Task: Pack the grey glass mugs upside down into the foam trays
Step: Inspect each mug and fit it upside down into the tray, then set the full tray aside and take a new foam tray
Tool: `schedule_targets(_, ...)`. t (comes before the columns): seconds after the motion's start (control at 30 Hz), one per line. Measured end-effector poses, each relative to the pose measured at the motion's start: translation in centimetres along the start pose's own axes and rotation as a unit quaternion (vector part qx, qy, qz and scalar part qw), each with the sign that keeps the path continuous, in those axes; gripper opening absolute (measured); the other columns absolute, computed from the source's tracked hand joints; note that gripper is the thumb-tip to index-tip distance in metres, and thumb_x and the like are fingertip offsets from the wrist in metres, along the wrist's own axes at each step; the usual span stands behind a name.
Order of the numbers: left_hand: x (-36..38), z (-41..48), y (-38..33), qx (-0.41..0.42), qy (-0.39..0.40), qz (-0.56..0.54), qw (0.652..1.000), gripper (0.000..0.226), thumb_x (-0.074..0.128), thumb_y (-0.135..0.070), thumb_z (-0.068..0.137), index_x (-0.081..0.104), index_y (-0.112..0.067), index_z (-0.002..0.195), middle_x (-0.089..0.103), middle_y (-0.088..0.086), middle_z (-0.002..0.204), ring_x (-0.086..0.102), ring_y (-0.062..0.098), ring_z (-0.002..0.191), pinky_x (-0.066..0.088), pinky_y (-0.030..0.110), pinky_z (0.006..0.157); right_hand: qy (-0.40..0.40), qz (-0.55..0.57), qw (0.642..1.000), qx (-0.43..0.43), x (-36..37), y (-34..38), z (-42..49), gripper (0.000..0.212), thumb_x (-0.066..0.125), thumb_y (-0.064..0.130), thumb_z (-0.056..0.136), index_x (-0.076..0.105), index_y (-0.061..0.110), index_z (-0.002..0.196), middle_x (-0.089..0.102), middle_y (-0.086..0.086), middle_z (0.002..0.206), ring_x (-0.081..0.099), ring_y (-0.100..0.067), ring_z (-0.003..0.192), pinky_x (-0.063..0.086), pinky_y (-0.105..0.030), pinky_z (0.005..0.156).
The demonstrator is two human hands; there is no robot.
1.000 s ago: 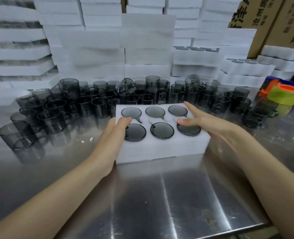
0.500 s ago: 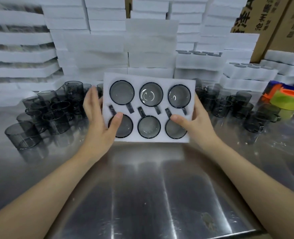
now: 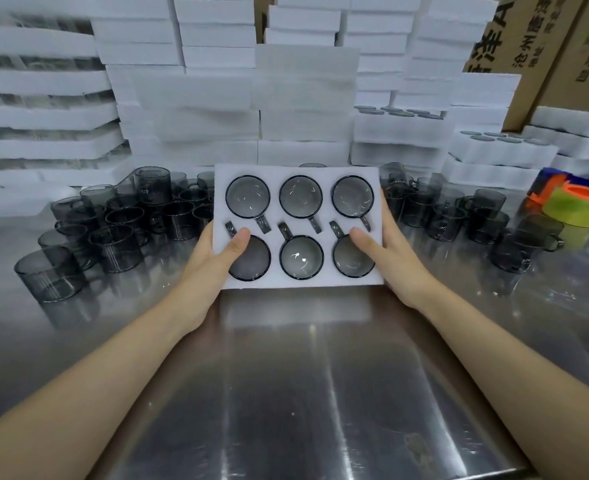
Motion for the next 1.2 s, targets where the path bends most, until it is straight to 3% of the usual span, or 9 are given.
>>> schedule_targets(0.07,0.0,0.1,0.2,-0.011,-0.024,-0.021,0.999,0.049,0.065,-0.049,0.083,0.053,-0.041,0.129,0.061,-0.024,0.126,0.051,-0.001,0.123,0.033,0.035,0.113,-0.016,0.009,1.0,-0.012,0.1,0.4,0.0,0.074,0.061,0.027,0.094,0.017,0.032,0.153,0.035,0.023,0.15,0.031,0.003,0.138,0.032,-0.015,0.109)
schedule_targets(0.23,0.0,-0.1,-0.3,-0.04,-0.053,-0.087,0.994,0.038,0.067,-0.043,0.083,0.062,-0.034,0.119,0.07,-0.015,0.114,0.062,0.01,0.113,0.045,0.036,0.101,-0.04,0.05,0.998,-0.021,0.3,0.6,0.4,0.067,0.058,0.034,0.092,0.027,0.031,0.151,0.041,0.019,0.148,0.035,-0.002,0.138,0.026,-0.038,0.117)
schedule_targets(0.37,0.2,-1.1,-0.5,-0.061,-0.069,-0.186,0.978,0.039,0.064,-0.041,0.085,0.062,-0.029,0.122,0.072,-0.008,0.112,0.068,0.013,0.104,0.054,0.035,0.084,-0.193,-0.021,0.975,-0.108,-1.9,2.9,-0.6,0.051,0.04,0.042,0.094,0.038,0.029,0.143,0.047,-0.001,0.14,0.043,-0.017,0.131,0.031,-0.045,0.112)
schedule_targets(0.5,1.4,-1.9,-0.2,-0.103,-0.064,-0.256,0.959,0.033,0.059,-0.042,0.091,0.064,-0.027,0.12,0.073,-0.005,0.109,0.07,0.015,0.099,0.058,0.036,0.078,-0.145,-0.373,0.811,-0.426,1.9,7.5,-3.5,0.04,0.051,0.035,0.093,0.05,0.016,0.129,0.053,-0.005,0.127,0.047,-0.022,0.12,0.033,-0.043,0.105)
schedule_targets(0.63,2.4,-2.3,0.0,-0.11,-0.04,-0.278,0.954,0.036,0.057,-0.043,0.091,0.067,-0.02,0.117,0.073,0.002,0.11,0.07,0.018,0.099,0.056,0.037,0.079,-0.14,-0.513,0.716,-0.452,5.7,7.3,-3.3,0.046,0.066,0.047,0.087,0.053,0.027,0.126,0.065,-0.002,0.122,0.052,-0.019,0.118,0.025,-0.058,0.104)
schedule_targets(0.77,2.2,-1.9,-0.8,-0.025,-0.042,-0.234,0.971,0.054,0.065,-0.043,0.073,0.06,-0.026,0.124,0.071,-0.003,0.113,0.068,0.013,0.101,0.055,0.028,0.072,-0.142,-0.53,0.718,-0.428,5.7,7.5,-3.2,0.033,0.063,0.042,0.09,0.07,0.024,0.117,0.071,0.002,0.107,0.065,-0.019,0.1,0.028,-0.065,0.098)
schedule_targets(0.87,3.1,-0.9,-1.5,0.03,0.024,-0.215,0.976,0.048,0.053,-0.037,0.088,0.053,-0.022,0.133,0.066,0.002,0.124,0.064,0.018,0.11,0.053,0.035,0.084,-0.139,-0.523,0.722,-0.431,4.6,8.0,-3.4,0.028,0.068,0.028,0.089,0.071,0.019,0.116,0.068,0.005,0.085,0.065,-0.019,0.078,0.032,-0.052,0.097)
schedule_targets(0.97,3.0,1.0,-1.2,0.062,-0.009,-0.117,0.991,0.039,0.04,-0.034,0.1,0.051,-0.022,0.135,0.067,0.005,0.106,0.064,0.015,0.084,0.047,0.03,0.07,-0.201,-0.517,0.723,-0.411,1.5,9.0,-3.6,0.032,0.066,0.023,0.092,0.057,0.023,0.123,0.065,0.005,0.084,0.061,-0.016,0.079,0.03,-0.046,0.094)
schedule_targets(1.2,3.1,1.8,0.5,0.161,-0.014,0.191,0.968,0.044,0.02,-0.064,0.09,0.06,-0.046,0.094,0.06,-0.015,0.094,0.056,-0.002,0.09,0.043,0.024,0.078,-0.331,-0.506,0.75,-0.269,-7.9,8.7,1.2,0.036,0.068,0.012,0.088,0.065,0.013,0.123,0.063,-0.005,0.09,0.054,-0.023,0.089,0.025,-0.046,0.095)
Point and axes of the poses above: each hand's wrist, its own z-axis towards the middle knuckle, its own x-axis out of the palm, y = z × x, the point moved 7 cm from there along z, towards the middle knuckle
